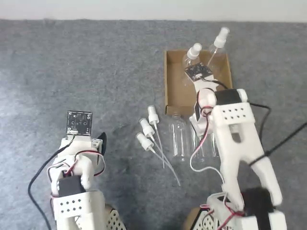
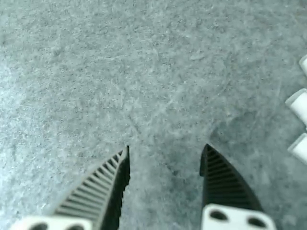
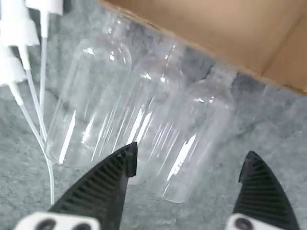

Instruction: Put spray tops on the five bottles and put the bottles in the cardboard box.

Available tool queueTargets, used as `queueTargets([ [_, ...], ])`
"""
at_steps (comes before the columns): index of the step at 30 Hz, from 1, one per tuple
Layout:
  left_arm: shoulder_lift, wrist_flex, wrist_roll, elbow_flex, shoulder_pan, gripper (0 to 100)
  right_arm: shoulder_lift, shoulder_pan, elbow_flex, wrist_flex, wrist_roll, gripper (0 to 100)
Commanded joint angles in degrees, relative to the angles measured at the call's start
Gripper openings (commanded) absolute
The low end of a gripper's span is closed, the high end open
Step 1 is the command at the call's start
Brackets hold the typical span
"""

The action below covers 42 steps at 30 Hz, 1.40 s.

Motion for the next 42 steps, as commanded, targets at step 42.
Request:
queueTargets([
  [42, 6.51, 14.51, -8.26, -28.35, 11.34, 22, 9.1, 51.74, 8.53, -18.24, 52.22, 6.9],
])
